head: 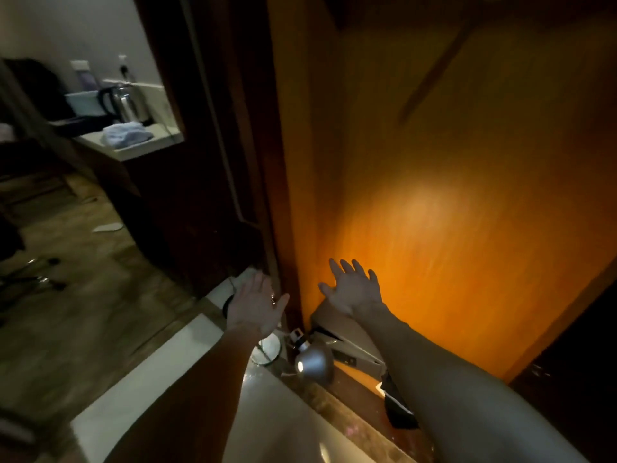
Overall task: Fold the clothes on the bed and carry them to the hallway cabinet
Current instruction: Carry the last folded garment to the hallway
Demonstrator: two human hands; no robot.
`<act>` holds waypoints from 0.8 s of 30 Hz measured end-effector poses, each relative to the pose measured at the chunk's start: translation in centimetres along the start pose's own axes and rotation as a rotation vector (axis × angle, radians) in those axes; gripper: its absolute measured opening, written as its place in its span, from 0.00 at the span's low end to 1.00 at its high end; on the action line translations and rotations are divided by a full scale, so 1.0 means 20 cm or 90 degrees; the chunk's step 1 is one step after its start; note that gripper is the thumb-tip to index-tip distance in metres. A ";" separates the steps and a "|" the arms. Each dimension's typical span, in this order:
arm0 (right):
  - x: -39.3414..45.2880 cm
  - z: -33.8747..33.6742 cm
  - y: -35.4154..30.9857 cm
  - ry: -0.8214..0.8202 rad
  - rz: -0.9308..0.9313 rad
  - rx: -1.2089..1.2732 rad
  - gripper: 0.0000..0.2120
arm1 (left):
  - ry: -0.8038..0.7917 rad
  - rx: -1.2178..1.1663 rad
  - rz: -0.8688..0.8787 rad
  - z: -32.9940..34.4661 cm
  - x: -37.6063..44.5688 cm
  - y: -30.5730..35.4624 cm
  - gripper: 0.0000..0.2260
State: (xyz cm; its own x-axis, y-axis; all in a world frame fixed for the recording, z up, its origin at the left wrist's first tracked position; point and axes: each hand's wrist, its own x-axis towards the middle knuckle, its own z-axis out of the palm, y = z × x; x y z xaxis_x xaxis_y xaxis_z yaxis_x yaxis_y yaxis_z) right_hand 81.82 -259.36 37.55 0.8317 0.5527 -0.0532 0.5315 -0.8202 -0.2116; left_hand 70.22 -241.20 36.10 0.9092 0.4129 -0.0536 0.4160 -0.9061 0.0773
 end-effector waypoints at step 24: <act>0.26 0.50 -1.87 -0.096 -0.375 0.000 0.31 | -0.040 0.014 -0.410 0.14 -0.72 -1.69 0.35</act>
State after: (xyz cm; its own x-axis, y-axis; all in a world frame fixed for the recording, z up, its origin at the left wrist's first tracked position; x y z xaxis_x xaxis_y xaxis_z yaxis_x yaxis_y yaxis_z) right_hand 64.76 -224.37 35.47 0.3653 0.9286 -0.0654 0.8956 -0.3698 -0.2473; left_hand 43.03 -216.80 31.54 0.4751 0.8685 -0.1411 0.8766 -0.4811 -0.0098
